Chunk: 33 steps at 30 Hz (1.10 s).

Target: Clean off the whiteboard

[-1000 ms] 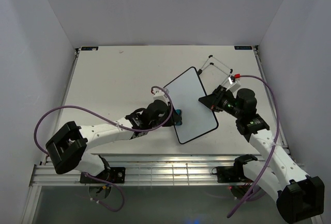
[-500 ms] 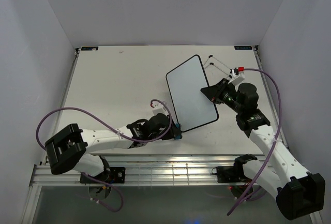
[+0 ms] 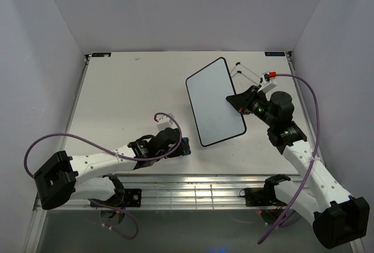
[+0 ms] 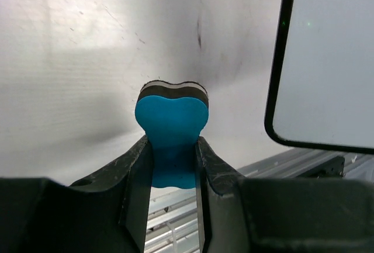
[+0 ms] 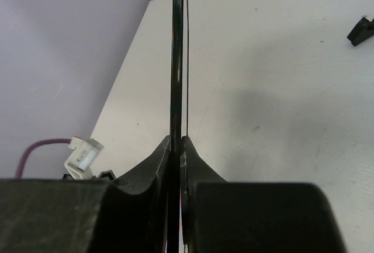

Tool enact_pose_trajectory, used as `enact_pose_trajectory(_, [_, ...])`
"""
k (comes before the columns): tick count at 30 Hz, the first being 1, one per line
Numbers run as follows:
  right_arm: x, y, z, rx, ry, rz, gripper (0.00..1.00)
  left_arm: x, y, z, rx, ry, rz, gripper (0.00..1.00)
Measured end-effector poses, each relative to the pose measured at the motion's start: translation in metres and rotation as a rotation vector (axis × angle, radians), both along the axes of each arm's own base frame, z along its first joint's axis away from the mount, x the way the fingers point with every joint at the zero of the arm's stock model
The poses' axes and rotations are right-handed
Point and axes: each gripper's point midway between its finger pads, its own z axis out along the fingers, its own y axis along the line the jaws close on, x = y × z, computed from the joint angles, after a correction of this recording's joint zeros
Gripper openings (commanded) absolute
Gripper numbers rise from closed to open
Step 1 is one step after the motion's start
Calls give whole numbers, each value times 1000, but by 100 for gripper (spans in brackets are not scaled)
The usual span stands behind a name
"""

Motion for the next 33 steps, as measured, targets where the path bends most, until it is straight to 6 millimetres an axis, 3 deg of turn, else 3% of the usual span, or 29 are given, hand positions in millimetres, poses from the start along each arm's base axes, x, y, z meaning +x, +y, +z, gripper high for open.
enact_pose_trajectory(3, [-1, -3, -11, -57, 5, 1, 8, 13, 12, 2, 9, -15, 37, 0])
enact_pose_trajectory(7, [-3, -10, -20, -171, 9, 14, 8, 24, 34, -15, 92, 9, 82, 0])
enact_pose_trajectory(12, [1, -18, 7, -320, -34, 35, 8, 31, 60, -42, 227, 65, 109, 1])
enact_pose_trajectory(15, [9, -21, 36, -415, -89, 56, 8, 37, 68, -50, 292, 91, 113, 25])
enact_pose_trajectory(17, [15, -23, 53, -474, -117, 69, 8, 42, 68, -51, 320, 98, 108, 52])
enact_pose_trajectory(18, [18, -24, 60, -500, -132, 75, 8, 44, 67, -50, 331, 97, 99, 57])
enact_pose_trajectory(20, [22, -26, 67, -553, -159, 85, 8, 47, 64, -45, 339, 94, 90, 72])
enact_pose_trajectory(23, [24, -33, 66, -630, -161, 105, 8, 52, 59, -34, 335, 77, 81, 86])
enact_pose_trajectory(24, [27, -36, 66, -654, -156, 113, 8, 53, 58, -29, 332, 72, 78, 96])
enact_pose_trajectory(33, [78, -60, 59, -768, -114, 140, 8, 51, 61, 46, 226, -36, 72, 98])
